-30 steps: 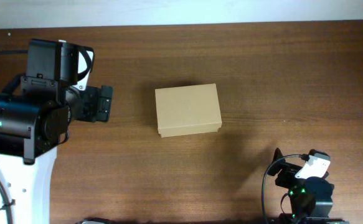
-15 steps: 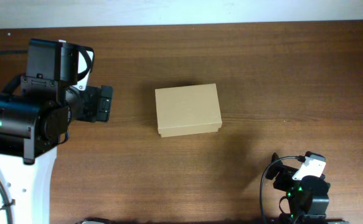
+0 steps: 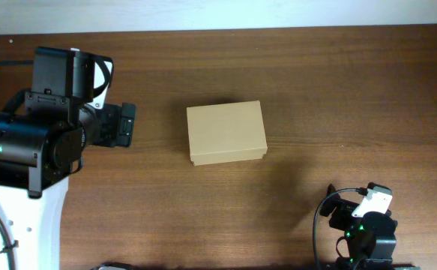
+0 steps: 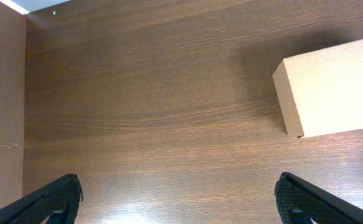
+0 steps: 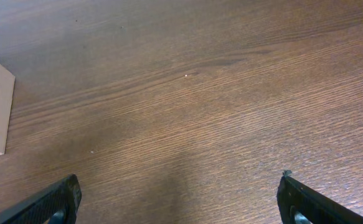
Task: Pack container
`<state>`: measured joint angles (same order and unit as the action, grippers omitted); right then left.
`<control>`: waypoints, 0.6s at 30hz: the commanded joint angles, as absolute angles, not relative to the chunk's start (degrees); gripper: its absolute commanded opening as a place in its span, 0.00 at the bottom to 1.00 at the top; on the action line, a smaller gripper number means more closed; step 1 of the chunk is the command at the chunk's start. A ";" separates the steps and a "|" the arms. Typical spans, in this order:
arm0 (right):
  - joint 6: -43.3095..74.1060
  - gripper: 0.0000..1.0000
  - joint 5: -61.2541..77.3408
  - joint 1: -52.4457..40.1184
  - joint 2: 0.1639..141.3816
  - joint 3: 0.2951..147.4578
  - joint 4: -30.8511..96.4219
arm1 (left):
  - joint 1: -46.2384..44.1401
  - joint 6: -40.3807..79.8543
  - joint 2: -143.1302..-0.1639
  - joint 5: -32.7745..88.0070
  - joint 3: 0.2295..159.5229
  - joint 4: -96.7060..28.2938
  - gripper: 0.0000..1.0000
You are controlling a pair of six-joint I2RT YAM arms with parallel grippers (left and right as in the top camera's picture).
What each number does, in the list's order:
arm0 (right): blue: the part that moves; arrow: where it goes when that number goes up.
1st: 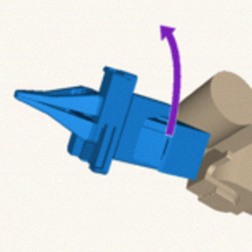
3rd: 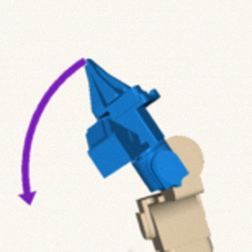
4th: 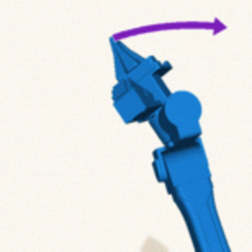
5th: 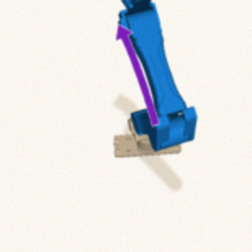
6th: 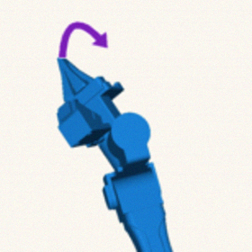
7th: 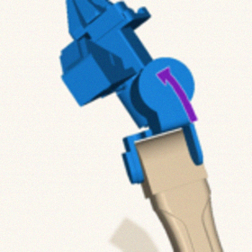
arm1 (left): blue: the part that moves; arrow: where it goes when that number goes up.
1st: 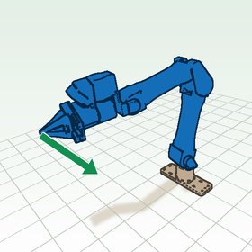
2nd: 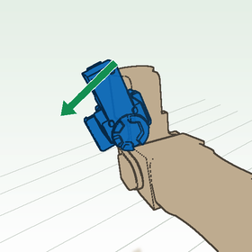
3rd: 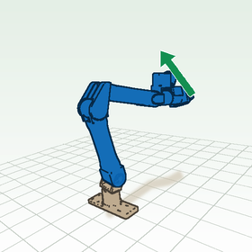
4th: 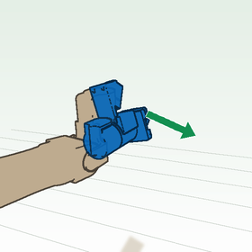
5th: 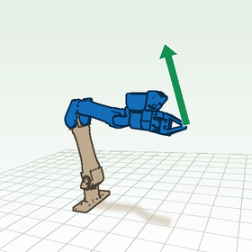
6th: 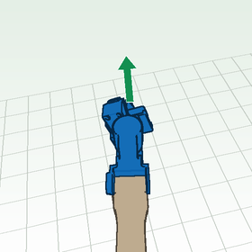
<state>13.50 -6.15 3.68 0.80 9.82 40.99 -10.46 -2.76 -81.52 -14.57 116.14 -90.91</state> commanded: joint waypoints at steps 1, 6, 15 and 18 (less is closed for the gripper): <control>13.93 0.99 -5.80 4.16 0.21 9.28 40.99 | -10.20 -6.92 -78.08 -19.42 114.54 -90.83 0.99; 13.93 0.99 -5.80 4.16 0.21 9.28 40.99 | -10.20 -9.98 -68.82 -25.12 105.36 -89.91 0.99; 13.93 0.99 -5.80 4.16 0.21 9.28 40.97 | -10.22 -16.88 -59.55 -29.63 90.00 -79.02 0.99; 13.93 0.99 -5.80 4.16 0.21 9.28 40.99 | -10.20 -16.82 -54.59 -28.27 82.37 -57.39 0.99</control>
<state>13.52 -5.98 3.68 0.69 9.80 41.06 -10.39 -14.02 -58.61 -27.53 88.31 -70.72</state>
